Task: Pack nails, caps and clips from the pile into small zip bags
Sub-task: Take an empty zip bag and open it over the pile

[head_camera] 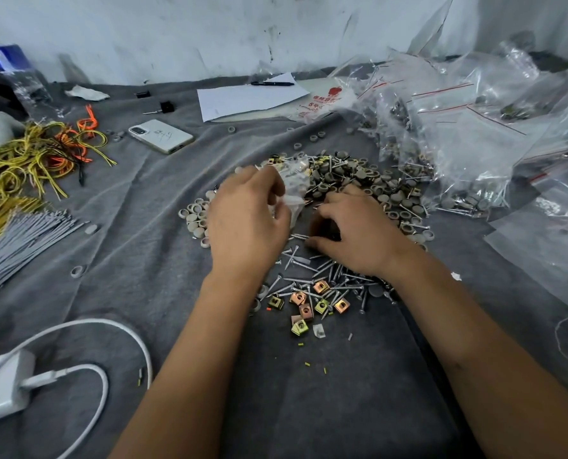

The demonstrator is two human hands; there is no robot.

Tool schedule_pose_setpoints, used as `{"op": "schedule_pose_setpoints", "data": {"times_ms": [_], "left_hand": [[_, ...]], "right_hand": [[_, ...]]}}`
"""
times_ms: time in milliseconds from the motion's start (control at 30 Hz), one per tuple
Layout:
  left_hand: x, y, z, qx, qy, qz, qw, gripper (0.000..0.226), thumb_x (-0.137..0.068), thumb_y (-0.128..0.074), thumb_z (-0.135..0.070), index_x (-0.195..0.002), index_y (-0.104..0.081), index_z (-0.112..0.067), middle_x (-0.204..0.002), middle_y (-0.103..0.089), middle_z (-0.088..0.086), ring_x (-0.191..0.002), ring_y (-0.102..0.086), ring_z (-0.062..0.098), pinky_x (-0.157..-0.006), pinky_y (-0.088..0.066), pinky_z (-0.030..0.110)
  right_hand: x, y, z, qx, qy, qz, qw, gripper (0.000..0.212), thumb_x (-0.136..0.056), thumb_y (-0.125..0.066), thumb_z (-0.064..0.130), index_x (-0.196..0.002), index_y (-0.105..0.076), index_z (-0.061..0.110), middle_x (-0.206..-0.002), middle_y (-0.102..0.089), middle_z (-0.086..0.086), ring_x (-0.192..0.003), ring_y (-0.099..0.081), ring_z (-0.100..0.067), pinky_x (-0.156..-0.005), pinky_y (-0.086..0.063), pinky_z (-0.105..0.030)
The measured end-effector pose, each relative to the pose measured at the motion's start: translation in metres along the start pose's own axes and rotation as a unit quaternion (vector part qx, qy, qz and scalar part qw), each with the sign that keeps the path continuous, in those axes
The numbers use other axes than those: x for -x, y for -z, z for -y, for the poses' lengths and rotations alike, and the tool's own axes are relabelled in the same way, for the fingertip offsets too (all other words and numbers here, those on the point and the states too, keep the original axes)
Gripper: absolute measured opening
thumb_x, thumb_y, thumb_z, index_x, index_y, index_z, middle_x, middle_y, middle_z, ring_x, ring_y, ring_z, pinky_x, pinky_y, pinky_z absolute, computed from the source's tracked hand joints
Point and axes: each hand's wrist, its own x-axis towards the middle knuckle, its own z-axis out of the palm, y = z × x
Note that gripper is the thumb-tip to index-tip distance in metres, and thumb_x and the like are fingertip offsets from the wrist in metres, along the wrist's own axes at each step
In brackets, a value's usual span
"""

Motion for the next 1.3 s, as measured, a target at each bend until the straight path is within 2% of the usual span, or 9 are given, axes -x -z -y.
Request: {"op": "schedule_pose_setpoints", "data": {"times_ms": [133,433,533,633,733,867,1000,1200,1300], "left_hand": [[0.001,-0.006,0.004,-0.038,0.006,0.076,0.996,0.008,-0.085,-0.071,-0.021,-0.093,-0.071,-0.02,-0.09,-0.066,-0.003,-0.091,-0.061,0.022,-0.076,-0.053,0.043],[0.0,-0.005,0.012,0.019,0.023,0.016,0.999,0.007,-0.086,-0.072,-0.02,-0.081,-0.075,-0.017,-0.079,-0.068,-0.003,-0.077,-0.064,0.021,-0.072,-0.053,0.042],[-0.001,-0.003,0.013,0.092,0.097,-0.086,0.987,0.01,-0.088,-0.07,-0.018,-0.08,-0.075,-0.017,-0.073,-0.07,-0.006,-0.068,-0.066,0.014,-0.071,-0.056,0.039],[-0.008,0.011,0.022,0.155,0.166,-0.308,0.924,0.009,-0.09,-0.067,-0.018,-0.084,-0.072,-0.014,-0.075,-0.067,-0.002,-0.065,-0.06,0.013,-0.069,-0.055,0.036],[-0.008,0.022,0.026,0.02,0.063,-0.429,0.901,0.008,-0.091,-0.069,-0.009,-0.085,-0.072,-0.004,-0.078,-0.063,0.012,-0.066,-0.056,0.021,-0.063,-0.044,0.023],[-0.001,0.001,-0.001,-0.055,-0.029,-0.2,0.978,0.014,-0.09,-0.067,-0.016,-0.082,-0.074,-0.007,-0.081,-0.066,0.011,-0.086,-0.057,0.035,-0.073,-0.041,0.042],[0.004,-0.022,-0.012,-0.08,0.008,-0.009,0.997,0.015,-0.089,-0.066,-0.021,-0.084,-0.074,-0.009,-0.087,-0.065,0.007,-0.097,-0.05,0.03,-0.075,-0.043,0.043],[0.005,-0.031,-0.006,0.029,0.043,0.017,0.998,0.006,-0.087,-0.074,-0.013,-0.082,-0.074,-0.01,-0.084,-0.06,0.004,-0.075,-0.055,0.022,-0.064,-0.035,0.032],[0.004,-0.032,-0.006,0.077,0.043,0.019,0.996,0.004,-0.086,-0.077,-0.012,-0.083,-0.076,-0.011,-0.083,-0.063,0.003,-0.075,-0.058,0.021,-0.066,-0.043,0.034]], "right_hand": [[0.0,0.003,-0.003,0.01,-0.014,-0.041,0.999,0.019,-0.095,-0.068,0.034,-0.105,-0.073,0.019,-0.107,-0.064,0.002,-0.11,-0.049,-0.021,-0.095,-0.046,-0.045],[0.0,-0.001,-0.002,0.018,-0.002,-0.001,1.0,0.025,-0.097,-0.065,0.04,-0.109,-0.068,0.019,-0.111,-0.059,0.001,-0.113,-0.044,-0.021,-0.099,-0.044,-0.045],[0.0,-0.001,-0.001,-0.046,0.003,-0.061,0.997,0.014,-0.099,-0.063,0.03,-0.105,-0.065,0.017,-0.105,-0.061,0.004,-0.105,-0.05,-0.017,-0.09,-0.045,-0.035],[-0.001,0.004,-0.003,-0.153,-0.016,-0.136,0.979,0.008,-0.099,-0.066,0.019,-0.102,-0.066,0.012,-0.092,-0.064,0.006,-0.083,-0.059,-0.009,-0.076,-0.047,-0.023],[0.001,0.005,-0.002,-0.198,-0.02,-0.161,0.967,0.004,-0.093,-0.074,0.015,-0.096,-0.073,0.013,-0.083,-0.063,0.014,-0.077,-0.06,0.005,-0.07,-0.042,-0.005],[0.003,0.004,0.0,-0.248,-0.015,-0.192,0.949,0.012,-0.088,-0.079,0.011,-0.1,-0.079,0.014,-0.09,-0.07,0.016,-0.085,-0.062,0.014,-0.078,-0.043,-0.002],[0.002,0.007,-0.002,-0.288,-0.042,-0.234,0.928,0.015,-0.085,-0.083,0.014,-0.098,-0.077,0.015,-0.089,-0.075,0.007,-0.083,-0.07,-0.001,-0.076,-0.055,-0.014],[0.004,0.01,-0.001,-0.285,-0.004,-0.299,0.911,0.013,-0.085,-0.083,0.016,-0.093,-0.075,0.011,-0.085,-0.073,0.006,-0.08,-0.07,-0.006,-0.072,-0.059,-0.024],[0.004,0.01,0.002,-0.254,0.032,-0.301,0.919,0.013,-0.085,-0.082,0.015,-0.093,-0.074,0.008,-0.086,-0.073,0.003,-0.08,-0.07,-0.008,-0.072,-0.06,-0.028]]}}
